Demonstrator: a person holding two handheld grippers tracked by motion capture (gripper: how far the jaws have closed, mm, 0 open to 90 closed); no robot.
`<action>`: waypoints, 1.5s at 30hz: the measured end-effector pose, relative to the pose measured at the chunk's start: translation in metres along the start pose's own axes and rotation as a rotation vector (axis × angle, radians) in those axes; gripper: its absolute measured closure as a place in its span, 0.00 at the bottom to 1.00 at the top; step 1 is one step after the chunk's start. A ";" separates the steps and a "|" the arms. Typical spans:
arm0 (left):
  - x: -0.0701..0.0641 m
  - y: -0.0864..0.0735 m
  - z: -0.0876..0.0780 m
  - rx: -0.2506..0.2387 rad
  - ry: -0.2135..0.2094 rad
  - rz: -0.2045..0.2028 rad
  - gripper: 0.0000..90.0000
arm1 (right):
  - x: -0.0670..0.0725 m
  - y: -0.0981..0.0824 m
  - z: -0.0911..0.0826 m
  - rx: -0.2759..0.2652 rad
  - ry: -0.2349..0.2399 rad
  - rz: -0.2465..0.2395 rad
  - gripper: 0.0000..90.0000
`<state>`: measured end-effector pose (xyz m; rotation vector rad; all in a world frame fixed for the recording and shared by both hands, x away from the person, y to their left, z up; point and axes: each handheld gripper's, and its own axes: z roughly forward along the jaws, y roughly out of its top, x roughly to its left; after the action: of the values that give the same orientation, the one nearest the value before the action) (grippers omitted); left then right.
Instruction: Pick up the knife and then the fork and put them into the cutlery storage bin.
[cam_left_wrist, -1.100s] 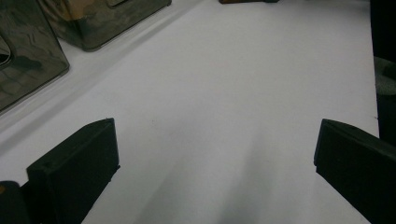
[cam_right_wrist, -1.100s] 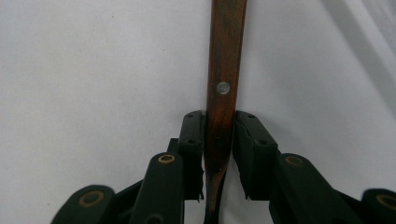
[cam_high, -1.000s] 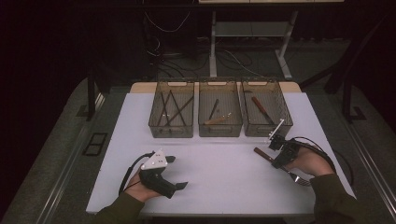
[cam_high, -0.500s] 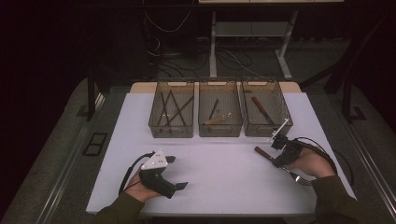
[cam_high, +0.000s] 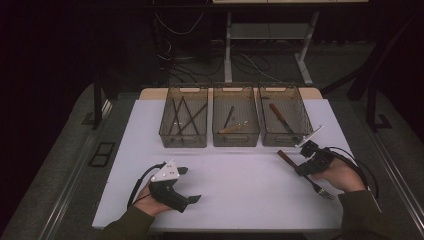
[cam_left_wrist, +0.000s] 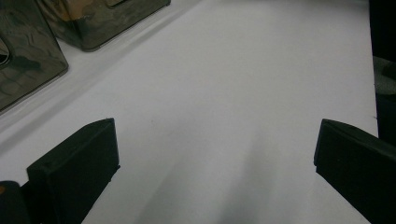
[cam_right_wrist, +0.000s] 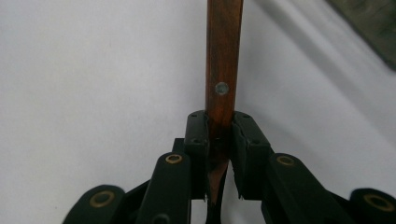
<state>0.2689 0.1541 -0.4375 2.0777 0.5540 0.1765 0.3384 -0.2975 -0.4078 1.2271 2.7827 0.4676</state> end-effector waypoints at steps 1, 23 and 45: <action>0.000 0.000 0.000 0.000 0.000 0.000 0.00 | -0.001 -0.001 -0.002 -0.024 0.009 0.008 0.86; 0.000 0.000 0.000 -0.007 -0.003 0.000 0.00 | -0.022 -0.024 -0.026 -0.380 0.023 0.120 0.86; 0.000 0.000 0.000 -0.011 -0.001 -0.002 0.00 | -0.033 -0.022 -0.050 -0.590 0.002 0.164 0.86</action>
<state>0.2692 0.1546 -0.4373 2.0659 0.5534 0.1767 0.3359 -0.3480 -0.3691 1.2866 2.2783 1.1894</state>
